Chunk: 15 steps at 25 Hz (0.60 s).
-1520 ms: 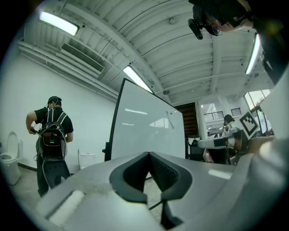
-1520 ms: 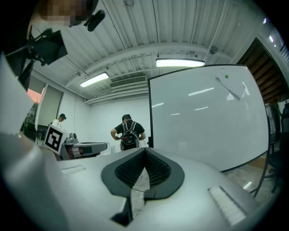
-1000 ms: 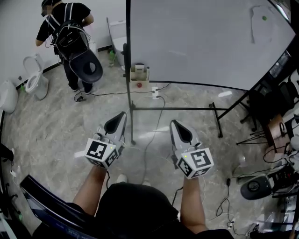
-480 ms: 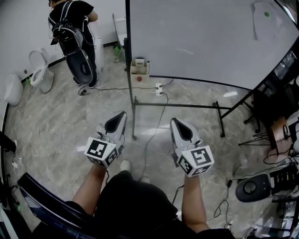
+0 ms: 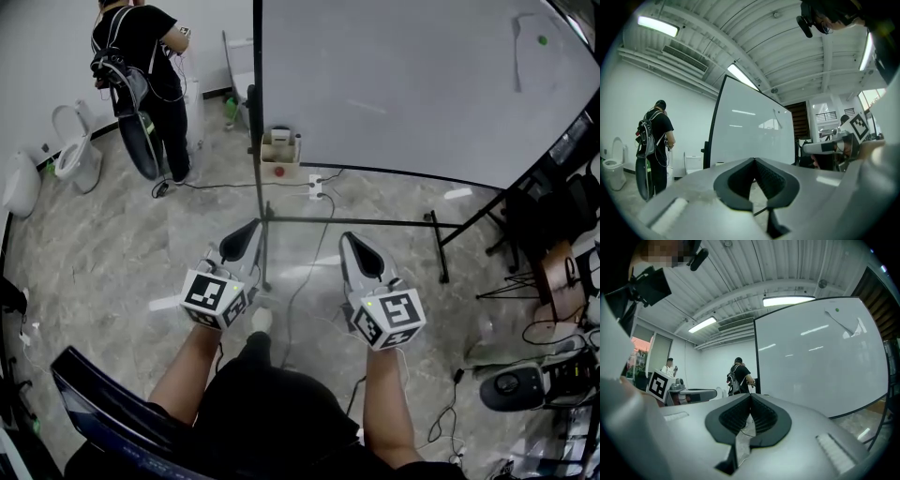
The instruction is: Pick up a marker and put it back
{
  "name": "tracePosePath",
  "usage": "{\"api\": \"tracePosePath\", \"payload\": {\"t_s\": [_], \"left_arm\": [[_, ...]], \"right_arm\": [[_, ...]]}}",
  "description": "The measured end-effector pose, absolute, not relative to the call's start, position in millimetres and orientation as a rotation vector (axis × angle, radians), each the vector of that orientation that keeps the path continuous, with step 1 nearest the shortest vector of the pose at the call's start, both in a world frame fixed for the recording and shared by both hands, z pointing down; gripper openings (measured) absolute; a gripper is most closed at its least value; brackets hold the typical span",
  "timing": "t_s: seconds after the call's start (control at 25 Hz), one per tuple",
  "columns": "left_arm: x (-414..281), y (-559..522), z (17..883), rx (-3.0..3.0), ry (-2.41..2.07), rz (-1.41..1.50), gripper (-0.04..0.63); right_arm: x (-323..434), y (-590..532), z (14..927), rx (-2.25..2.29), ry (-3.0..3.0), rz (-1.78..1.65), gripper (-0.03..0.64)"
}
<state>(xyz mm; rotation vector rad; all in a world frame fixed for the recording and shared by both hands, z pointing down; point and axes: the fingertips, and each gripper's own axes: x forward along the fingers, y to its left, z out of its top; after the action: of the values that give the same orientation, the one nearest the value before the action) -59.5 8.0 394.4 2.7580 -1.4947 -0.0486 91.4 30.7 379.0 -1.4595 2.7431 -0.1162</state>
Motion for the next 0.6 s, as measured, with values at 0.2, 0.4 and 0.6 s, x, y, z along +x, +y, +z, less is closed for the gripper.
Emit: {"api": "tracePosePath", "payload": {"t_s": [0.2, 0.4, 0.6], "left_arm": [[-62, -44, 398, 2.77, -1.435, -0.056, 0.002], [-61, -99, 402, 2.813, -1.359, -0.012, 0.003], [-59, -143, 400, 2.851, -1.293, -0.008, 0.003]], "right_arm": [[79, -17, 377, -1.478, 2.72, -0.138, 0.009], [61, -70, 374, -1.507, 2.714, -0.137, 0.009], [53, -110, 372, -1.556, 2.69, -0.136, 0.009]]}}
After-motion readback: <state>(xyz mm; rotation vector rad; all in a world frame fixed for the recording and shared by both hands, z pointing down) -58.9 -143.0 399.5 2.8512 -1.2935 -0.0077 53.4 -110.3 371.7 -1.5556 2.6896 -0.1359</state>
